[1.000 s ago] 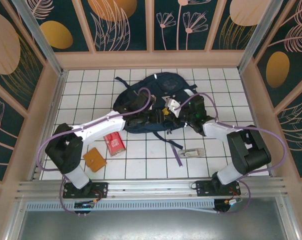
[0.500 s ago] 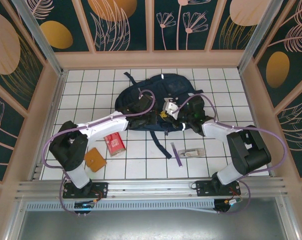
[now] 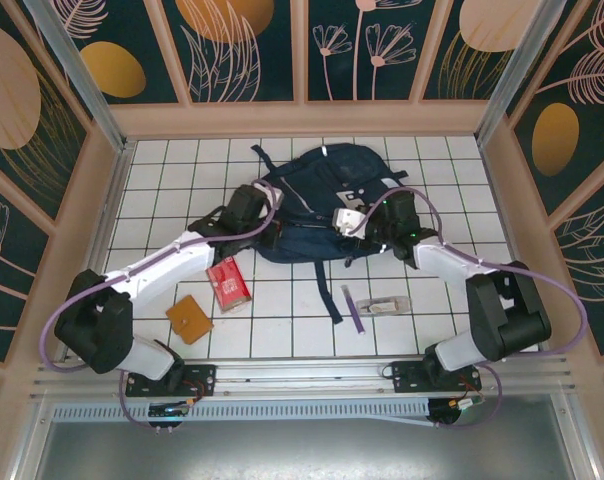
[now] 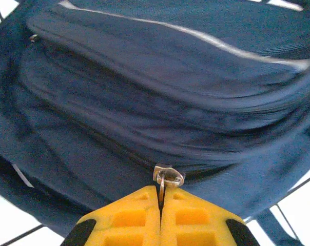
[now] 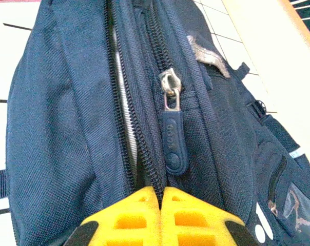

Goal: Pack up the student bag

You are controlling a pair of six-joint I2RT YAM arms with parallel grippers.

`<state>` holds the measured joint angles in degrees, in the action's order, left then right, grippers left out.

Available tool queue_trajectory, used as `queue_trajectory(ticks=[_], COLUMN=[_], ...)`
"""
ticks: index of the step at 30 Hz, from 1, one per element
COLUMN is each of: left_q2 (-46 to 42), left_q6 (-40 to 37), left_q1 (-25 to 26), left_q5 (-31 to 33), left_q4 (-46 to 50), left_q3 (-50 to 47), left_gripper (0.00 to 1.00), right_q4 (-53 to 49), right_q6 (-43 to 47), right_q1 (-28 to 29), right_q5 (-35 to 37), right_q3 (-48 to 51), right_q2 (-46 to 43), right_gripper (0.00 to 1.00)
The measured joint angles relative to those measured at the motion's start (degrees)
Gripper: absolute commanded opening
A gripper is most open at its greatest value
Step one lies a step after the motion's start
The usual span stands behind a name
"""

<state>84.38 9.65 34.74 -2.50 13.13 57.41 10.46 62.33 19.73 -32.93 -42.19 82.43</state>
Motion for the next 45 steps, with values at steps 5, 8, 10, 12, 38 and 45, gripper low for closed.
queue_trajectory(ticks=[5, 8, 10, 12, 38, 45], left_q2=[1.25, 3.67, 4.66, 4.74, 6.38, 4.83], left_q6=[-4.26, -4.22, -3.65, -2.95, -8.74, -11.69], left_q1=[0.04, -0.37, -0.28, -0.07, -3.52, 1.84], left_q5=[-6.40, -11.98, -16.15, -19.32, -16.70, -25.75], left_q4=[0.13, 0.11, -0.39, -0.98, -6.64, -9.09], left_q3=[0.35, 1.42, 1.66, 1.66, 0.42, -2.08], left_gripper=[0.00, 0.00, 0.00, 0.00, 0.12, 0.38], right_q4=[-0.33, 0.04, 1.33, 3.72, -10.21, -9.18], right_q6=[-2.03, -3.52, -5.44, -6.99, -2.01, -4.39], right_q1=[-0.87, 0.96, 3.17, 4.85, 5.77, 7.74], right_q5=[-2.60, -6.08, -8.15, -9.31, -1.86, -2.67], right_q3=[1.07, 2.43, 2.86, 2.84, 2.45, 1.07], right_q2=[-0.74, -3.26, -5.27, -6.01, -8.39, -5.97], right_gripper=[0.44, 0.48, 0.50, 0.52, 0.44, 0.47])
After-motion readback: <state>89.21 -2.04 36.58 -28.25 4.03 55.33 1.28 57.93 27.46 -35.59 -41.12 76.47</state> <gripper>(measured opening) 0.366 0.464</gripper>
